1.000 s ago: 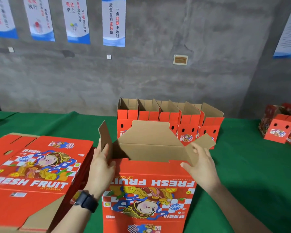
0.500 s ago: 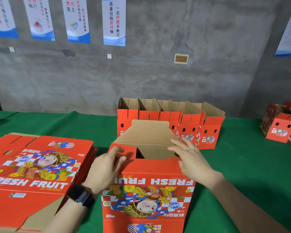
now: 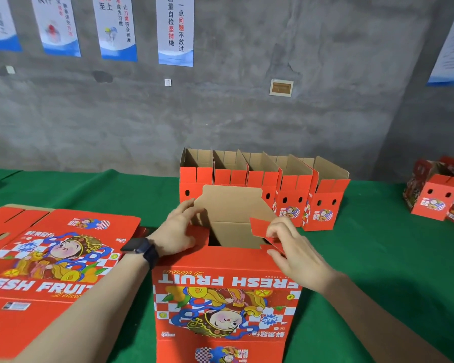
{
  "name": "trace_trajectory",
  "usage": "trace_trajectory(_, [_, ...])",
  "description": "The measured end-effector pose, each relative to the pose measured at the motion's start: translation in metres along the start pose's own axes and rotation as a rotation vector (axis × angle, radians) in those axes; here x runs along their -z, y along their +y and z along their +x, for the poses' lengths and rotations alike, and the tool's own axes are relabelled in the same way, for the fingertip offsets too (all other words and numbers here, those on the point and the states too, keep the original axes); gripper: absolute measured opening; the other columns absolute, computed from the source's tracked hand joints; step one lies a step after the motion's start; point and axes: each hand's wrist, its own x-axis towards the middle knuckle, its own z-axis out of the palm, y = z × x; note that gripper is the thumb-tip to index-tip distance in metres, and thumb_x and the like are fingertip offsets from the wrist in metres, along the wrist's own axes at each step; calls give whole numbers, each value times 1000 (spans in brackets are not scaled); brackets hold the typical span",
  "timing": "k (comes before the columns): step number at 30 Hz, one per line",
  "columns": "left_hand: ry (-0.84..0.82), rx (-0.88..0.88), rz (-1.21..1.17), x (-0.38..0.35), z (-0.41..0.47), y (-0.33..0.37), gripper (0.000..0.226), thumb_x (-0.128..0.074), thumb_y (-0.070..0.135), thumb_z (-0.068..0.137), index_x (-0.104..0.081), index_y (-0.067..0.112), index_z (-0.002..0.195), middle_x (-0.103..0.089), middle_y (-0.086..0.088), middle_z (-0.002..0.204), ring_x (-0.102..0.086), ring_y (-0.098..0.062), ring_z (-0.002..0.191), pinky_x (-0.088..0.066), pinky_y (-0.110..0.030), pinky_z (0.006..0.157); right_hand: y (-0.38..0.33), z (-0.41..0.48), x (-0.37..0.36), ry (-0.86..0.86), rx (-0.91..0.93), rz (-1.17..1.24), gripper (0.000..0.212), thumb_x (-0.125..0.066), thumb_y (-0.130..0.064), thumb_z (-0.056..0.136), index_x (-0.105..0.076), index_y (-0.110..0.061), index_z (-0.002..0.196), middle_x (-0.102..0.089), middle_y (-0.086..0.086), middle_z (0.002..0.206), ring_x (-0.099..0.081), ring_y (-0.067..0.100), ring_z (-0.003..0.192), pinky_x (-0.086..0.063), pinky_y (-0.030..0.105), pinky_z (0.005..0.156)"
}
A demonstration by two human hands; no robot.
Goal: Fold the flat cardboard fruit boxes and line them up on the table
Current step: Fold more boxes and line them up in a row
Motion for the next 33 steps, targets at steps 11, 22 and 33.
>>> trace_trajectory(11, [176, -69, -61, -5, -12, -3, 24, -48, -11, 85, -58, 7, 98, -55, -2, 95, -50, -20, 92, -38, -24, 85, 8, 38, 4, 59, -466, 332, 44, -42, -35, 101, -41, -20, 142, -44, 1, 144, -56, 22, 119, -45, 46, 102])
trace_trajectory(22, [-94, 308, 150, -2, -4, 9, 86, -67, 60, 76, -31, 20, 142, -39, -6, 136, -51, -26, 120, -42, -37, 101, 9, 56, 1, -460, -421, -156, 66, -56, -51, 90, -34, -25, 147, -30, 6, 147, -14, 30, 141, -24, 49, 113])
trace_trajectory(33, [-81, 338, 367, -12, -1, 16, 80, -67, 62, 75, -37, 25, 139, -39, -5, 126, -59, -28, 108, -48, -38, 95, 3, 54, -16, -314, -460, -178, 66, -69, -46, 82, -37, -22, 135, -35, 4, 133, -29, 23, 128, -41, 39, 97])
